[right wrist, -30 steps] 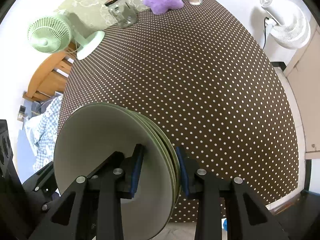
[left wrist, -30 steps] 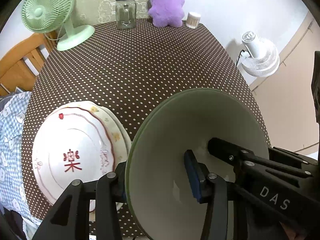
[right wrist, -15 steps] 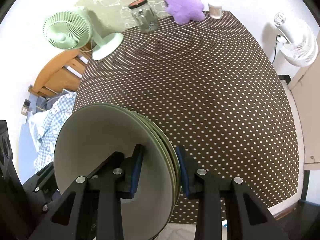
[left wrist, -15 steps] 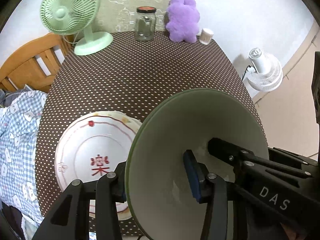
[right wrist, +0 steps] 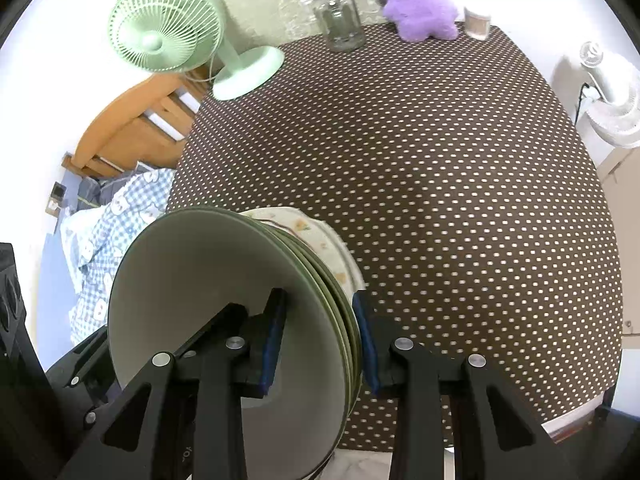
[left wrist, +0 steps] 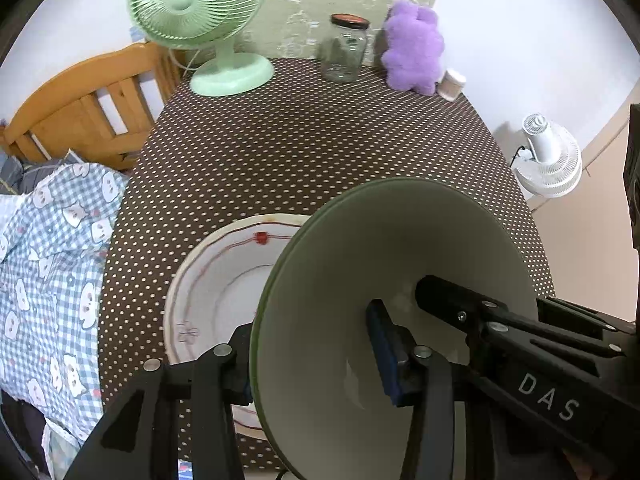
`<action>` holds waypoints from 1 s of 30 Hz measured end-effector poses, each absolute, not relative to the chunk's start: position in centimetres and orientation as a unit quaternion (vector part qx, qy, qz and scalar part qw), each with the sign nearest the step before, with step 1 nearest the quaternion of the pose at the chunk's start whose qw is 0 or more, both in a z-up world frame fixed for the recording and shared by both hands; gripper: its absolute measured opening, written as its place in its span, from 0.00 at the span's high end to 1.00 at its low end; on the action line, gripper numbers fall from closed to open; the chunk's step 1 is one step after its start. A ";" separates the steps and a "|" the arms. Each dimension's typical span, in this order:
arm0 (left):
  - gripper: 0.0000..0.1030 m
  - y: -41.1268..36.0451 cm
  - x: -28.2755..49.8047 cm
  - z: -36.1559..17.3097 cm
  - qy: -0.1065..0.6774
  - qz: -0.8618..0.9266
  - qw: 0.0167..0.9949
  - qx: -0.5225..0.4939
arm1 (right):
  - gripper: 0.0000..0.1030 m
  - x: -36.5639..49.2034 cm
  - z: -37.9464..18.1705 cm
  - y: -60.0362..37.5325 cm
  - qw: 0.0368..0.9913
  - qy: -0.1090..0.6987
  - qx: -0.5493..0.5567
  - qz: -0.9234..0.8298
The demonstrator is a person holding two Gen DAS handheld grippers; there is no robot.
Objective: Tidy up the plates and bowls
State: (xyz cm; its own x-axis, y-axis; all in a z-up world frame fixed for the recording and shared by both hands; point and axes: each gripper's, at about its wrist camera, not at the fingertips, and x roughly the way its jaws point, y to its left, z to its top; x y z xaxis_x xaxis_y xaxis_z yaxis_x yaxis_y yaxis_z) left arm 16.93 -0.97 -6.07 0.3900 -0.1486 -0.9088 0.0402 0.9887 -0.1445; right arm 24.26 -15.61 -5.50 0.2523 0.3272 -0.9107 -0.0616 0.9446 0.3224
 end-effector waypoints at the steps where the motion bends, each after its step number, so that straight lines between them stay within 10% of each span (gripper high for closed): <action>1: 0.57 -0.5 17.0 -6.2 0.550 -0.056 0.831 -0.051 | 0.64 24.4 -5.6 -15.1 0.783 0.600 0.110 0.125; 30: 0.58 4.8 19.1 -10.6 0.587 -0.071 0.805 -0.049 | 0.64 26.3 -10.6 -9.2 0.750 0.645 0.119 0.090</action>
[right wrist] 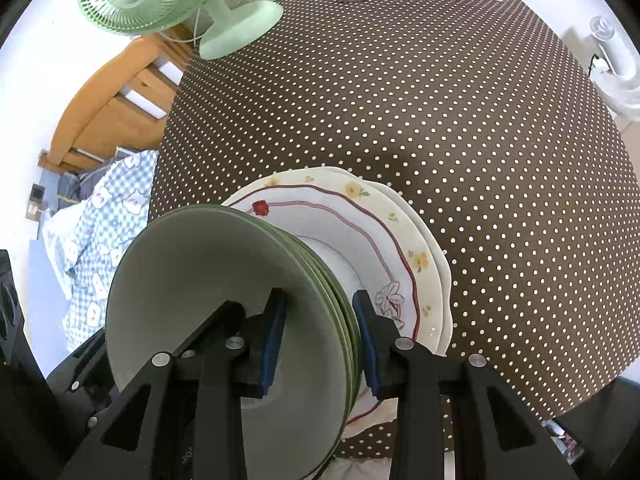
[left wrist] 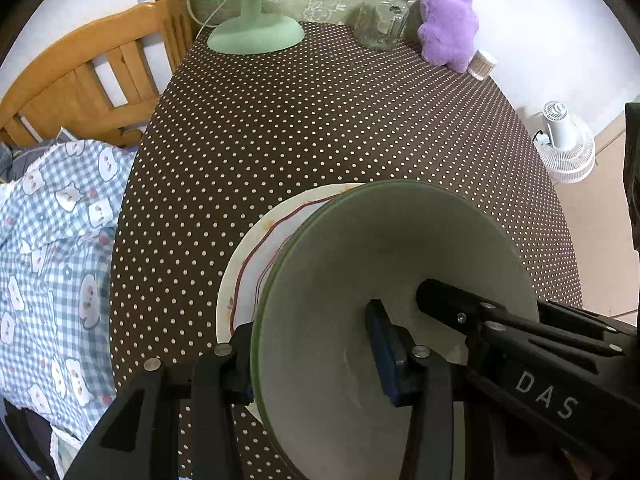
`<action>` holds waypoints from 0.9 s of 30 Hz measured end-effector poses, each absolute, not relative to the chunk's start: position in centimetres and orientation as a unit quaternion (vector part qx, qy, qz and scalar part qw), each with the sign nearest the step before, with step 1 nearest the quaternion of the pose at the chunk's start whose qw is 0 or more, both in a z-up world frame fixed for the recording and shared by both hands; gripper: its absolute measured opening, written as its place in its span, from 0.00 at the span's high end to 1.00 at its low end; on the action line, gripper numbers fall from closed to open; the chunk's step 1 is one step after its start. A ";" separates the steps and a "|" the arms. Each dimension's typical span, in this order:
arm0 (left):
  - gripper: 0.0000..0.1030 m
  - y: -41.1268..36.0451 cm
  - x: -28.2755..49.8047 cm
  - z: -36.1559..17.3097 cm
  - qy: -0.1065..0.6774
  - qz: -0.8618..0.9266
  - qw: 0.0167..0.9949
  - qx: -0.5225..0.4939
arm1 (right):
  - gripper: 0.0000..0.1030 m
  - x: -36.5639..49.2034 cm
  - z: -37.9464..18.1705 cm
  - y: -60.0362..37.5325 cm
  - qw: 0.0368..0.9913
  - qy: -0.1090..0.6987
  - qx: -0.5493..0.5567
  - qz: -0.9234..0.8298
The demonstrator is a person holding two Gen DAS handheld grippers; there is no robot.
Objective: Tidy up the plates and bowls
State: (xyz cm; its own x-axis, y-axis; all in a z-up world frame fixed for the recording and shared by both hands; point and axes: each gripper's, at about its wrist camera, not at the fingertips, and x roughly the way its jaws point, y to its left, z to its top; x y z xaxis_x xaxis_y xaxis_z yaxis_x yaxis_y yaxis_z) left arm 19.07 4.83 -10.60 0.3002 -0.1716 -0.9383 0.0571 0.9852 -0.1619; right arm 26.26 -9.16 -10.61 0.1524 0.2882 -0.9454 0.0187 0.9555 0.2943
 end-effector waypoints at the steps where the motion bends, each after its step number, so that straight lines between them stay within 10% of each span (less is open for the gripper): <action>1: 0.58 4.8 19.1 -10.6 0.587 -0.071 0.805 -0.049 | 0.63 26.2 -10.6 -9.2 0.750 0.644 0.120 0.090; 9: 0.44 5.5 18.8 -10.7 0.590 -0.071 0.804 -0.042 | 0.57 25.5 -10.2 -9.3 0.758 0.639 0.106 0.078; 16: 0.27 6.1 17.9 -9.2 0.558 -0.038 0.829 -0.021 | 0.22 24.1 -7.4 -9.9 0.806 0.586 0.060 0.053; 27: 0.16 5.3 12.7 -4.8 0.473 -0.014 0.881 -0.024 | 0.22 18.8 -2.3 -11.2 0.865 0.495 0.032 0.072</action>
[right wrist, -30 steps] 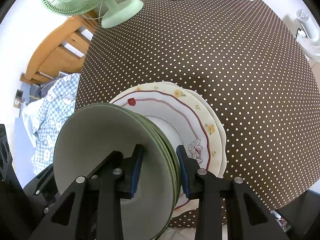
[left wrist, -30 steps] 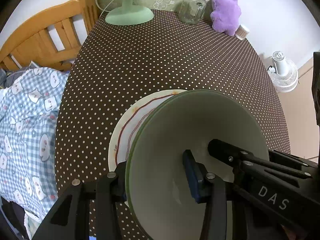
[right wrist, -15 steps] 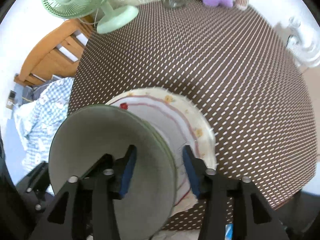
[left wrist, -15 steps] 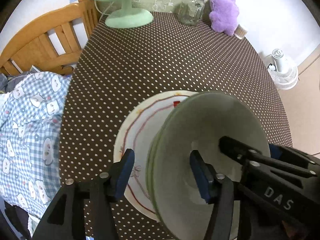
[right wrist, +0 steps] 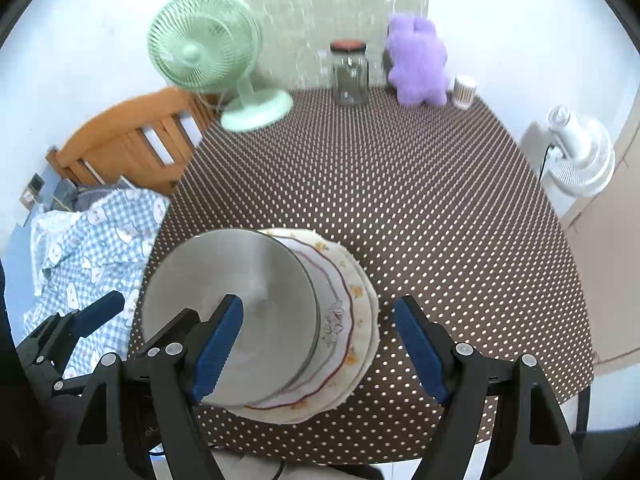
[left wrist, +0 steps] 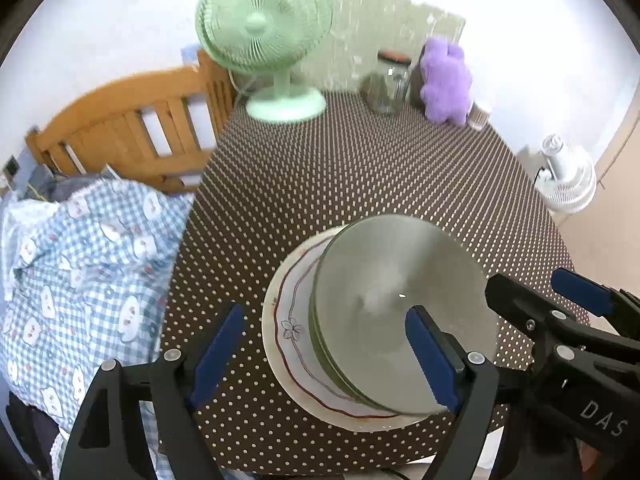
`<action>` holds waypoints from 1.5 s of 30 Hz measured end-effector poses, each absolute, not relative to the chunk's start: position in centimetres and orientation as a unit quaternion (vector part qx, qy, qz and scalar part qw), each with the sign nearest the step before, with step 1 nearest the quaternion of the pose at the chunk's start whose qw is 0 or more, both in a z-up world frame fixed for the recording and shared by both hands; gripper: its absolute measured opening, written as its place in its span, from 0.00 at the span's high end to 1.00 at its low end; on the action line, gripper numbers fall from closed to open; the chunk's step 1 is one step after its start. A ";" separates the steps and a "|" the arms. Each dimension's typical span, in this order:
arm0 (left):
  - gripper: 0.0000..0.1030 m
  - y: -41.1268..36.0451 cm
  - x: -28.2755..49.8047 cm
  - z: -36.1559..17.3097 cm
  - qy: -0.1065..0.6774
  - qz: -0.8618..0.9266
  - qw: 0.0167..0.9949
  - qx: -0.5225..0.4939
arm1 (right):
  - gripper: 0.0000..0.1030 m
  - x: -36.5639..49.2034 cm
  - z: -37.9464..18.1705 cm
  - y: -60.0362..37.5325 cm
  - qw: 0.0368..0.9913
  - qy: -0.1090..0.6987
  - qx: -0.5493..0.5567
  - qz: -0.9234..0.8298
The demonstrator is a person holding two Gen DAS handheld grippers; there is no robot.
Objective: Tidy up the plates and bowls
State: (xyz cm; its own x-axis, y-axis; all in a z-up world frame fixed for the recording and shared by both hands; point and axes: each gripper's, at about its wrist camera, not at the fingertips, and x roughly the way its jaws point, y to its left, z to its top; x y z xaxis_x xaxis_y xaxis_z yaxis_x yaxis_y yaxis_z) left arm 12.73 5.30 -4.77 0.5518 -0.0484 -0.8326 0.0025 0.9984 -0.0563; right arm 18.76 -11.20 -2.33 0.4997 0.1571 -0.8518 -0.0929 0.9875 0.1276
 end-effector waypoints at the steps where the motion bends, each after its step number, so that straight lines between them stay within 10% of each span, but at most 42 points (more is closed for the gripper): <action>1: 0.16 5.1 12.3 -4.3 0.463 -0.010 0.886 -0.021 | 0.22 18.2 -1.8 -11.4 0.871 0.484 0.031 0.073; 45: 0.02 -0.7 -0.6 0.4 0.295 0.013 0.954 -0.042 | 0.16 3.8 2.1 -21.7 0.948 0.316 0.031 0.025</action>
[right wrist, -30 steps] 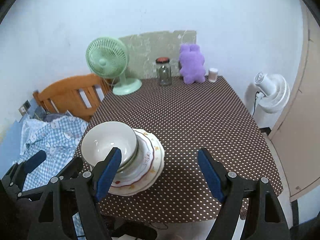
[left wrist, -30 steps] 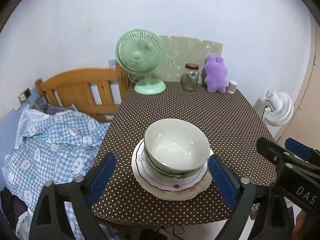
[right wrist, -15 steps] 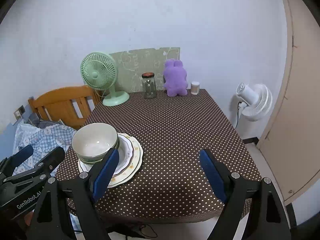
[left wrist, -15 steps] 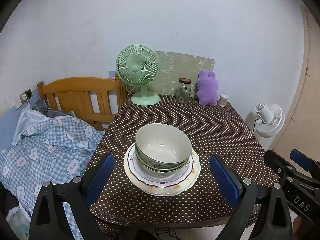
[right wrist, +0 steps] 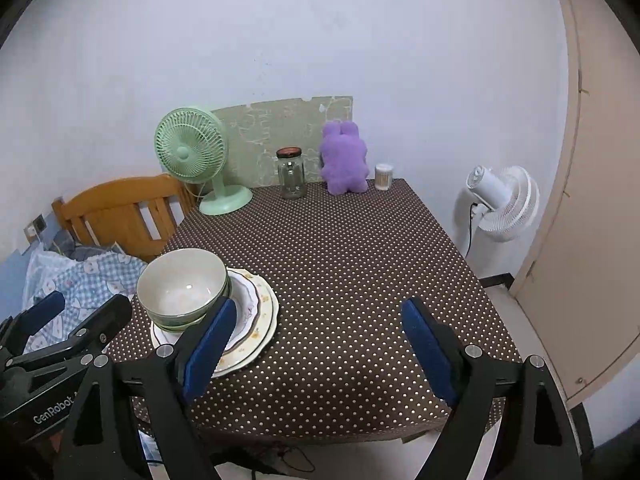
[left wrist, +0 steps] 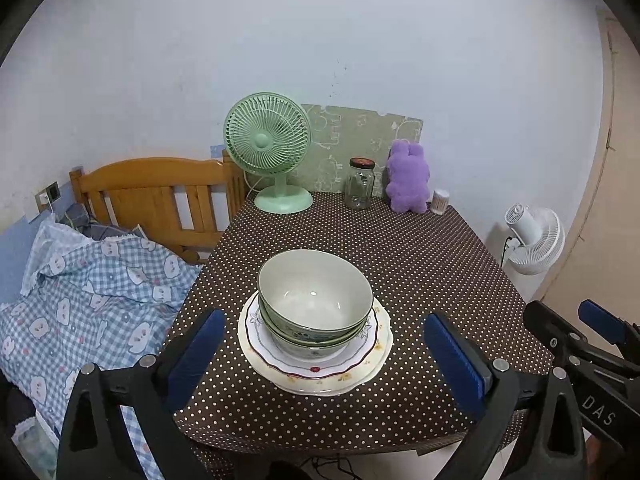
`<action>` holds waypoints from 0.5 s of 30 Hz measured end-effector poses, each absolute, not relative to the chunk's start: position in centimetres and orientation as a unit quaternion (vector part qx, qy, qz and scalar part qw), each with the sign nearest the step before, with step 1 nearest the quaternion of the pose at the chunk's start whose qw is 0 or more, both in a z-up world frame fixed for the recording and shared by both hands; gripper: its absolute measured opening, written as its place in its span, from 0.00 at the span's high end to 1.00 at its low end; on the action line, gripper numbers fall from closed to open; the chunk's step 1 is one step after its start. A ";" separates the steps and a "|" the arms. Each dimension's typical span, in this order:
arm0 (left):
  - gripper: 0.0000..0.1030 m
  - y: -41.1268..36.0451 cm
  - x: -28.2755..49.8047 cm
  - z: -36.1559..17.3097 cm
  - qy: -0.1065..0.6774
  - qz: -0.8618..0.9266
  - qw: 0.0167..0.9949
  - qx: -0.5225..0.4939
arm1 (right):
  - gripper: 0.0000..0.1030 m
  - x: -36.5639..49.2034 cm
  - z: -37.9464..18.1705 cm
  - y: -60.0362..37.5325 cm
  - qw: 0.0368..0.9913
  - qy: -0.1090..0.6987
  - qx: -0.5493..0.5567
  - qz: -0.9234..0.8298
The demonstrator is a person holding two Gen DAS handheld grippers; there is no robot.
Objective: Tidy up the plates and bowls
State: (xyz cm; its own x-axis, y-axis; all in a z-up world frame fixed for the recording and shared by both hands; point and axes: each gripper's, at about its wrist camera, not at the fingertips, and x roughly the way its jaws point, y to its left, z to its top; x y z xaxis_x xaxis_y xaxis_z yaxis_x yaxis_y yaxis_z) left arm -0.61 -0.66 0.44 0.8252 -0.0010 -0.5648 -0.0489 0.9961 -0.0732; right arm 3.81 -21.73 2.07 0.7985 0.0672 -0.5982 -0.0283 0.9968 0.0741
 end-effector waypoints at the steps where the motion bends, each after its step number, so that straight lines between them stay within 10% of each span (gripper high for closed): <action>1: 0.02 -0.7 -0.7 0.5 0.295 0.013 0.954 -0.043 | 0.16 3.8 2.0 -21.8 0.948 0.317 0.031 0.025; 15: 0.00 -1.1 -0.4 0.5 0.301 0.017 0.953 -0.044 | 0.16 4.1 1.9 -22.1 0.945 0.324 0.032 0.026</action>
State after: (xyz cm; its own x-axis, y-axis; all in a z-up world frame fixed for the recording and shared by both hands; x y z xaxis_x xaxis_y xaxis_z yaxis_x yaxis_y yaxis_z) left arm -0.42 -1.09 0.51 0.8186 0.0060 -0.5743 -0.0585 0.9956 -0.0730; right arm 4.13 -22.14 1.90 0.7889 0.0704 -0.6104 -0.0292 0.9966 0.0772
